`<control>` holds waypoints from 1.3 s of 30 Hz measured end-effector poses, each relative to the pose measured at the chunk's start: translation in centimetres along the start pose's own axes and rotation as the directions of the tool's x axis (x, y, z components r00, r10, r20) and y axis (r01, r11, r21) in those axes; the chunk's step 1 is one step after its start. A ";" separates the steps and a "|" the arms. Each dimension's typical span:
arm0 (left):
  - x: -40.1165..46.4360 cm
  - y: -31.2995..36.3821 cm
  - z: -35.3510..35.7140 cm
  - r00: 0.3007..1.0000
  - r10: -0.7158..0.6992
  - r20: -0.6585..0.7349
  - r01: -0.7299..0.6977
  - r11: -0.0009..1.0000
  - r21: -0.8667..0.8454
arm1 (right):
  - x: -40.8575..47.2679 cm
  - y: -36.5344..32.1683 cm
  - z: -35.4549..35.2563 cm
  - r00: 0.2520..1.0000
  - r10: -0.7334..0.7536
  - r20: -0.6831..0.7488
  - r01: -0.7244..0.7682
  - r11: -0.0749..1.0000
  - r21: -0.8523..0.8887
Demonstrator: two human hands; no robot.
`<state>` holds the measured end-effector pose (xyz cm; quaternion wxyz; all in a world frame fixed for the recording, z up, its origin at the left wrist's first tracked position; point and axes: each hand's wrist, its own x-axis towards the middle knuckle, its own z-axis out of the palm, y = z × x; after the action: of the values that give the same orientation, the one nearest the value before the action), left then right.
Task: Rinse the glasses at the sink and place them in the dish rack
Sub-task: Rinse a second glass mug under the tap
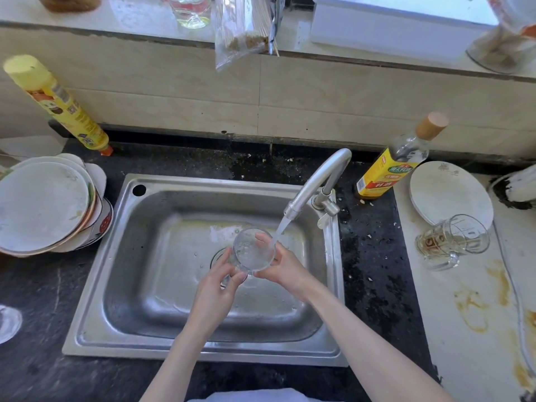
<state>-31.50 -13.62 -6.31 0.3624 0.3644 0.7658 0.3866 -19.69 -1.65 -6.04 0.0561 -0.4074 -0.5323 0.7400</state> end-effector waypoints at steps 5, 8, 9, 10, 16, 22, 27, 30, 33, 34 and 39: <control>0.4 -0.2 0.3 1.000 0.000 0.015 0.000 1.000 0.031 | -0.3 0.1 -0.7 1.000 0.016 -0.017 -0.016 1.000 -0.013; 0.4 0.0 0.6 0.999 0.016 0.028 -0.016 1.000 0.027 | -0.6 0.2 -1.0 1.000 0.005 -0.016 -0.005 1.000 0.005; 0.4 0.1 0.6 0.999 0.015 0.036 -0.015 1.000 0.021 | -0.7 0.2 -1.0 1.000 0.004 -0.014 -0.004 1.000 0.013; 0.5 0.2 0.7 0.999 0.006 0.043 -0.006 1.000 0.016 | -0.7 0.2 -1.1 1.000 0.002 -0.011 -0.002 1.000 0.011; 1.6 1.7 0.7 0.995 -0.081 0.065 0.083 0.996 -0.026 | -0.8 0.0 -2.1 0.997 -0.033 -0.063 0.025 0.992 -0.120; 2.7 3.3 0.5 0.983 -0.129 0.129 0.145 0.981 -0.126 | -1.0 0.2 -2.4 0.994 -0.039 -0.103 0.023 0.988 -0.154; 3.7 4.0 0.9 0.943 -0.272 0.193 0.324 0.887 -0.329 | -2.0 -0.2 -3.0 0.998 0.070 -0.002 -0.070 0.996 -0.049; 4.4 4.9 0.5 0.914 -0.335 0.228 0.397 0.854 -0.337 | -2.4 -0.5 -3.0 0.992 0.122 0.023 -0.121 0.992 -0.041; 4.9 5.7 0.3 0.863 -0.420 0.281 0.494 0.818 -0.295 | -2.0 -0.6 -2.6 0.966 0.257 0.020 -0.257 0.967 -0.004; 5.0 5.6 0.4 0.847 -0.446 0.290 0.520 0.809 -0.275 | -2.0 -0.9 -2.5 0.949 0.314 0.025 -0.315 0.949 0.027; 4.2 4.8 1.4 0.803 -0.522 0.288 0.589 0.768 -0.252 | -2.0 -0.8 -3.2 0.899 0.434 0.057 -0.437 0.897 0.061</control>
<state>-31.00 -7.57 -4.00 0.5919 0.0916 0.7228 0.3448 -16.55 0.01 -4.66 -0.1072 -0.4983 -0.4015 0.7609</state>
